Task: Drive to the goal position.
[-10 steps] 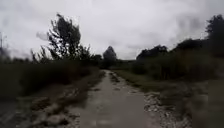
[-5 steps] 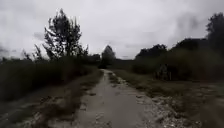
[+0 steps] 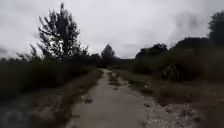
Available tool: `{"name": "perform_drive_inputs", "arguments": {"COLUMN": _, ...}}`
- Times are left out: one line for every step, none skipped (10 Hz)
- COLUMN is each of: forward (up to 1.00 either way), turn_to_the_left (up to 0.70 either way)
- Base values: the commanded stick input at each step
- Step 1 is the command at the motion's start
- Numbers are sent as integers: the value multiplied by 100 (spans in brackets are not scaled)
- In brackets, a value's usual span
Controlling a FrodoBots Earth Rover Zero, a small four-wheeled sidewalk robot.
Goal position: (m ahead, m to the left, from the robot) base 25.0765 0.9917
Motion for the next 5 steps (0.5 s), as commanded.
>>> {"name": "perform_drive_inputs", "arguments": {"forward": 70, "turn_to_the_left": 0}}
{"name": "perform_drive_inputs", "arguments": {"forward": 70, "turn_to_the_left": 0}}
{"name": "perform_drive_inputs", "arguments": {"forward": 70, "turn_to_the_left": 0}}
{"name": "perform_drive_inputs", "arguments": {"forward": 70, "turn_to_the_left": -13}}
{"name": "perform_drive_inputs", "arguments": {"forward": 70, "turn_to_the_left": -35}}
